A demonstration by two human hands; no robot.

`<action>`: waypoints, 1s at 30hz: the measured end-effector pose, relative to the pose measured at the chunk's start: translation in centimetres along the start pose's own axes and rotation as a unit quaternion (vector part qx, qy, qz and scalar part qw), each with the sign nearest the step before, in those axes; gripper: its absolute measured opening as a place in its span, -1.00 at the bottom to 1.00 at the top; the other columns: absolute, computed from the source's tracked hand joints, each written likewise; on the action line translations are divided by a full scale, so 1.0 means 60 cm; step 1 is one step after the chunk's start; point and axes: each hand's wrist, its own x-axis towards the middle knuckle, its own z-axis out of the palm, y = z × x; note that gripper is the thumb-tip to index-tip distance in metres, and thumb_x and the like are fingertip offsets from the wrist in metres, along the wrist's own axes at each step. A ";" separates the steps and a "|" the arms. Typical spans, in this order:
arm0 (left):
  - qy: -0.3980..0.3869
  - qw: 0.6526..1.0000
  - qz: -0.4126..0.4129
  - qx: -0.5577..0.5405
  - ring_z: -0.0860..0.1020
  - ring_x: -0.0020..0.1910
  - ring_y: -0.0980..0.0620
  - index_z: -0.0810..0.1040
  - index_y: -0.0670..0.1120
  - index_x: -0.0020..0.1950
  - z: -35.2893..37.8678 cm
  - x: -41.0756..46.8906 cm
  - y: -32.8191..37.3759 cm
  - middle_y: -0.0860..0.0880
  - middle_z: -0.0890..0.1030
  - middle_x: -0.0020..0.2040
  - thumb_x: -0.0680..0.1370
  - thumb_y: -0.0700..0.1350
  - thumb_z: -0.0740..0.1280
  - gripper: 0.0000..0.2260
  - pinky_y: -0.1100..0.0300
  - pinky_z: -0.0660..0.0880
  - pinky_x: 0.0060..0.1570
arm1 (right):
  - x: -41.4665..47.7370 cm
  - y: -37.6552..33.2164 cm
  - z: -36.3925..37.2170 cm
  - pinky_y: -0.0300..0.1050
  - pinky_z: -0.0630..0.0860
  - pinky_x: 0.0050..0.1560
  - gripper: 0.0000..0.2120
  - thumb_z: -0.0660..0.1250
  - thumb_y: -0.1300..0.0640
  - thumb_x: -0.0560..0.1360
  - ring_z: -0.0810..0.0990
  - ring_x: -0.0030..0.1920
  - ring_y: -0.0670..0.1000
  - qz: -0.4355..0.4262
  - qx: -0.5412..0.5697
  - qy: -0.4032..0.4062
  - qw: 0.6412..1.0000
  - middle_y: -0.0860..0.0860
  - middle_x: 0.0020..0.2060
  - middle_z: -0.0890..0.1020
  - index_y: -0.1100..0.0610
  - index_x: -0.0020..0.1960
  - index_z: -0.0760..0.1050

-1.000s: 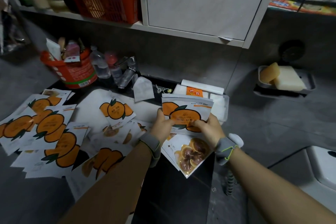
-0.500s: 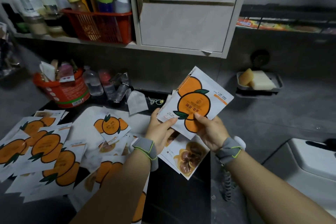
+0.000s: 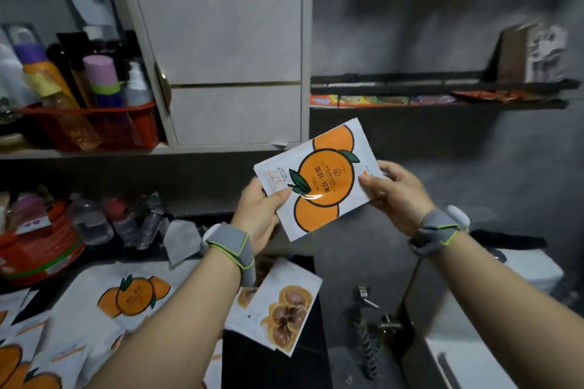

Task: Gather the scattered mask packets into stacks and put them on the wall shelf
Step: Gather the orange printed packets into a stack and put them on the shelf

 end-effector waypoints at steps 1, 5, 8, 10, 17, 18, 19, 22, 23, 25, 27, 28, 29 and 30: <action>-0.007 1.000 0.011 0.013 0.61 0.00 -0.03 0.45 -0.11 0.16 0.014 0.006 0.014 -0.09 0.62 0.07 0.57 -0.35 0.20 -0.77 0.01 0.57 0.01 | 0.008 -0.019 -0.011 -0.12 0.58 -0.22 -0.84 0.37 0.31 0.45 0.62 -0.18 0.04 -0.017 -0.030 0.001 0.999 0.10 -0.13 0.66 0.16 0.01 0.55; -0.033 0.996 0.056 0.053 0.60 0.02 -0.04 0.48 -0.02 0.05 0.078 0.042 0.074 -0.06 0.61 0.05 0.59 -0.36 0.13 -0.74 -0.03 0.55 0.08 | 0.052 -0.093 -0.051 -0.23 0.49 -0.34 -0.92 0.38 0.33 0.44 0.58 -0.30 -0.01 -0.075 -0.139 0.010 0.987 0.11 -0.23 0.63 0.20 -0.10 0.58; -0.018 0.993 0.093 0.070 0.57 0.10 -0.13 0.44 -0.12 0.18 0.135 0.089 0.114 -0.14 0.58 0.15 0.58 -0.38 0.11 -0.73 -0.08 0.52 0.16 | 0.093 -0.151 -0.083 -0.39 0.43 -0.42 -0.95 0.39 0.31 0.44 0.56 -0.42 -0.19 -0.118 -0.211 0.018 0.970 0.05 -0.26 0.63 0.24 -0.10 0.58; -0.005 0.990 0.103 0.092 0.56 0.15 -0.20 0.38 -0.16 0.30 0.159 0.111 0.131 -0.20 0.55 0.23 0.57 -0.37 0.12 -0.68 -0.15 0.51 0.18 | 0.112 -0.175 -0.093 -0.27 0.48 -0.34 -0.93 0.39 0.26 0.46 0.58 -0.33 -0.11 -0.133 -0.248 0.036 0.959 0.06 -0.23 0.64 0.26 -0.09 0.58; 0.088 0.959 0.208 0.171 0.56 0.13 -0.18 0.33 -0.01 0.20 0.247 0.192 0.205 -0.08 0.55 0.15 0.47 -0.30 0.17 -0.66 -0.14 0.54 0.13 | 0.186 -0.254 -0.123 -0.18 0.54 -0.44 -0.95 0.29 0.31 0.52 0.53 -0.43 0.02 -0.128 -0.209 0.020 0.969 0.20 -0.31 0.57 0.30 -0.04 0.49; 0.115 0.949 0.223 0.189 0.55 0.13 -0.17 0.33 -0.04 0.23 0.265 0.207 0.217 -0.08 0.55 0.15 0.48 -0.30 0.17 -0.65 -0.11 0.54 0.13 | 0.198 -0.265 -0.129 -0.18 0.56 -0.45 -0.98 0.27 0.35 0.53 0.55 -0.46 0.02 -0.132 -0.191 0.017 0.972 0.21 -0.32 0.55 0.30 -0.06 0.47; 0.133 0.941 0.228 0.210 0.53 0.14 -0.17 0.31 -0.09 0.27 0.280 0.217 0.225 -0.09 0.53 0.18 0.50 -0.30 0.17 -0.65 -0.07 0.53 0.15 | 0.208 -0.272 -0.132 -0.18 0.59 -0.45 -0.96 0.24 0.38 0.53 0.56 -0.48 0.02 -0.137 -0.173 0.019 0.975 0.22 -0.32 0.54 0.29 -0.06 0.44; 0.124 0.936 0.214 0.250 0.47 0.18 -0.20 0.23 -0.18 0.32 0.307 0.243 0.236 -0.17 0.47 0.28 0.55 -0.33 0.09 -0.66 0.02 0.46 0.16 | 0.230 -0.287 -0.134 -0.08 0.66 -0.35 -0.81 0.17 0.42 0.55 0.57 -0.39 0.12 -0.148 -0.123 0.021 0.981 0.22 -0.27 0.53 0.23 0.11 0.33; 0.124 0.934 0.209 0.261 0.46 0.20 -0.21 0.23 -0.19 0.33 0.313 0.251 0.237 -0.17 0.46 0.30 0.55 -0.33 0.08 -0.66 0.03 0.44 0.16 | 0.237 -0.290 -0.136 -0.06 0.66 -0.31 -0.77 0.16 0.42 0.55 0.57 -0.36 0.15 -0.146 -0.120 0.018 0.982 0.22 -0.27 0.53 0.18 0.15 0.30; 0.135 0.927 0.204 0.284 0.45 0.24 -0.20 0.24 -0.19 0.34 0.323 0.271 0.238 -0.17 0.45 0.31 0.56 -0.35 0.07 -0.65 0.11 0.40 0.14 | 0.261 -0.293 -0.140 -0.06 0.66 -0.28 -0.77 0.15 0.41 0.55 0.59 -0.36 0.15 -0.135 -0.148 0.016 0.980 0.22 -0.28 0.55 0.18 0.16 0.31; 0.154 0.920 0.189 0.306 0.45 0.25 -0.18 0.25 -0.20 0.35 0.322 0.283 0.235 -0.17 0.46 0.31 0.56 -0.35 0.08 -0.65 0.16 0.36 0.07 | 0.279 -0.285 -0.138 0.00 0.67 -0.23 -0.84 0.16 0.38 0.55 0.61 -0.35 0.16 -0.124 -0.214 0.017 0.969 0.21 -0.30 0.58 0.24 0.11 0.36; 0.164 0.916 0.176 0.321 0.45 0.24 -0.18 0.25 -0.20 0.34 0.326 0.294 0.231 -0.18 0.46 0.30 0.56 -0.34 0.08 -0.65 0.15 0.36 0.07 | 0.292 -0.283 -0.140 0.03 0.66 -0.18 -0.86 0.17 0.37 0.54 0.62 -0.32 0.16 -0.120 -0.252 0.018 0.960 0.19 -0.30 0.59 0.24 0.07 0.39; 0.175 0.912 0.156 0.338 0.45 0.25 -0.18 0.25 -0.21 0.34 0.327 0.301 0.226 -0.19 0.46 0.30 0.56 -0.33 0.09 -0.66 0.13 0.37 0.10 | 0.302 -0.280 -0.140 0.03 0.64 -0.14 -0.87 0.19 0.35 0.53 0.63 -0.28 0.16 -0.117 -0.290 0.019 0.950 0.18 -0.27 0.60 0.23 0.05 0.43; 0.189 0.906 0.132 0.355 0.45 0.26 -0.19 0.24 -0.21 0.34 0.325 0.306 0.220 -0.19 0.46 0.31 0.56 -0.31 0.10 -0.66 0.10 0.37 0.17 | 0.312 -0.275 -0.139 0.03 0.64 -0.11 -0.88 0.20 0.33 0.53 0.64 -0.23 0.16 -0.113 -0.319 0.017 0.941 0.17 -0.24 0.61 0.21 0.04 0.45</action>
